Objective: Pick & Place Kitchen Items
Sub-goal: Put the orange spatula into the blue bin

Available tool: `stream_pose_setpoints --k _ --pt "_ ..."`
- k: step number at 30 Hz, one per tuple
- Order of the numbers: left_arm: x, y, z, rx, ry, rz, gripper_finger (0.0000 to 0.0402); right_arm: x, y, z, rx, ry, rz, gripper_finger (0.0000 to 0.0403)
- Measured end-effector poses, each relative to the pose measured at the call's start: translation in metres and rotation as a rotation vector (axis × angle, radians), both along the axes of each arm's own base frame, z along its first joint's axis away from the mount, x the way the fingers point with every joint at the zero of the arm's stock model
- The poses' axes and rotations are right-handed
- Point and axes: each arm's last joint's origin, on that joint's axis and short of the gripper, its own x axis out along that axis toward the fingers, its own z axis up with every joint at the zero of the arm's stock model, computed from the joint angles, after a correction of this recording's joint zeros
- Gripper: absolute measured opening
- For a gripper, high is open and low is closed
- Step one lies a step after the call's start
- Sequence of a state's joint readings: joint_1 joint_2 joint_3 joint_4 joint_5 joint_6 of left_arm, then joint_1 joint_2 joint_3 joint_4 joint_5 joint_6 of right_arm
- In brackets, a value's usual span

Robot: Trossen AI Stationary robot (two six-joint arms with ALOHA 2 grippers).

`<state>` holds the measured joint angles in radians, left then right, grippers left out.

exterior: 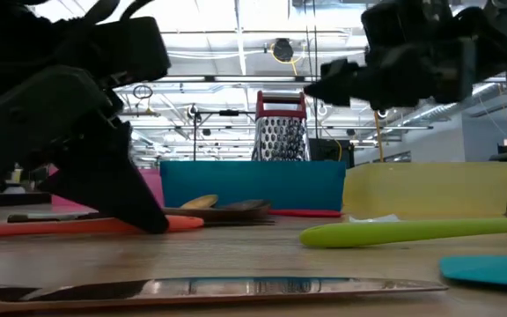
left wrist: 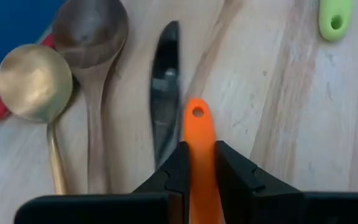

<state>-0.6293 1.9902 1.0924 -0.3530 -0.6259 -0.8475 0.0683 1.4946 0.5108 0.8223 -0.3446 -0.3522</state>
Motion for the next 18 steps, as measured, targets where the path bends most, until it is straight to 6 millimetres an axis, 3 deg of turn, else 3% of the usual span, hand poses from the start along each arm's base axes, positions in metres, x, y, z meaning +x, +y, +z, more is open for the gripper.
stream_pose_setpoints --k 4,9,13,18 --pt "0.008 0.009 0.002 0.0 0.029 -0.038 0.0054 0.014 0.02 -0.022 -0.031 0.08 0.07 0.0224" --pt "0.013 0.015 0.002 0.001 0.054 -0.07 0.0065 0.043 0.041 -0.038 -0.113 0.101 0.023 0.0224" --pt "0.013 0.015 0.002 0.024 0.071 -0.113 0.0054 0.061 0.048 -0.044 -0.152 0.088 0.049 0.0224" --pt "0.015 0.014 0.002 0.051 0.071 -0.166 0.0058 0.067 0.049 -0.044 -0.275 0.02 0.083 0.0218"
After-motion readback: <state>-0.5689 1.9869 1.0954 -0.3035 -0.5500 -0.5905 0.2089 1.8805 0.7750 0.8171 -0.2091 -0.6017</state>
